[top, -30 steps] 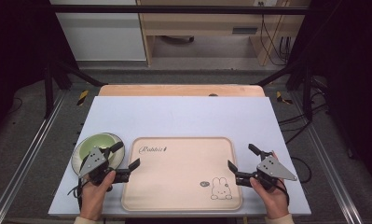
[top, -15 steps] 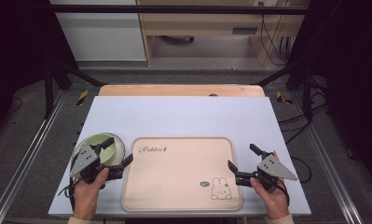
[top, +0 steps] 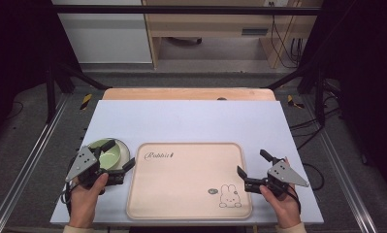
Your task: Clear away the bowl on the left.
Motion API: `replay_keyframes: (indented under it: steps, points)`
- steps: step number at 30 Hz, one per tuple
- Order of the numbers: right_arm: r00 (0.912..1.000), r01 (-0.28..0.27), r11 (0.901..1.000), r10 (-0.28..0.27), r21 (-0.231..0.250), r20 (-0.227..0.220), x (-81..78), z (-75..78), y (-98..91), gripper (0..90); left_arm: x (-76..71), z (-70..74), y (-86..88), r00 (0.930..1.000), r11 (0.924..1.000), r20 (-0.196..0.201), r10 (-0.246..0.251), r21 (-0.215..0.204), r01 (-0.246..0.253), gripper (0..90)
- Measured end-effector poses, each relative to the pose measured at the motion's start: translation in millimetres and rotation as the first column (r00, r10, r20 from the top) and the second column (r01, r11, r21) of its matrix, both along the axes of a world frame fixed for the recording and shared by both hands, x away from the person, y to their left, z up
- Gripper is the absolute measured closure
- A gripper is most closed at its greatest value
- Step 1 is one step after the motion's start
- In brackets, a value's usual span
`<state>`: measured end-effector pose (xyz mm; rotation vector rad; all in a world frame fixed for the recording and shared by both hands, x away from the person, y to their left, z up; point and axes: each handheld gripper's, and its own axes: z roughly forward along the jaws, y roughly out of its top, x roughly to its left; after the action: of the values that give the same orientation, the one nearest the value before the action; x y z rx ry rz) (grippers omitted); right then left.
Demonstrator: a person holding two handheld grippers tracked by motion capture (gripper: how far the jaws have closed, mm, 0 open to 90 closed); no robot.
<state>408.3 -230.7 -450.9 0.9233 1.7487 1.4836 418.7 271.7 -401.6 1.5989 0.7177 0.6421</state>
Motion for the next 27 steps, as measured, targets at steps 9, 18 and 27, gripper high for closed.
replay_keyframes:
  steps: [9, 18, 27]
  points:
    - [0.9999, 0.008, 0.9992, -0.008, 0.039, -0.007, 0.2, 0.5, -4.3, 2.5, 0.2, 11.6, 5.7, 0.9996, 0.9996, 0.009, 0.028, 0.010, -0.028, 4.8]
    - [1.0000, 0.008, 0.9998, -0.008, 0.019, -0.001, 0.0, 0.4, 1.5, 2.7, 5.4, 25.6, 3.6, 0.9990, 0.9991, 0.020, 0.041, 0.007, -0.041, 4.9]
    - [0.9999, 0.015, 0.9997, -0.015, 0.016, -0.004, -0.2, 0.1, 2.4, 2.6, 33.5, 39.3, 3.7, 0.9975, 0.9970, 0.017, 0.069, 0.033, -0.069, 5.2]
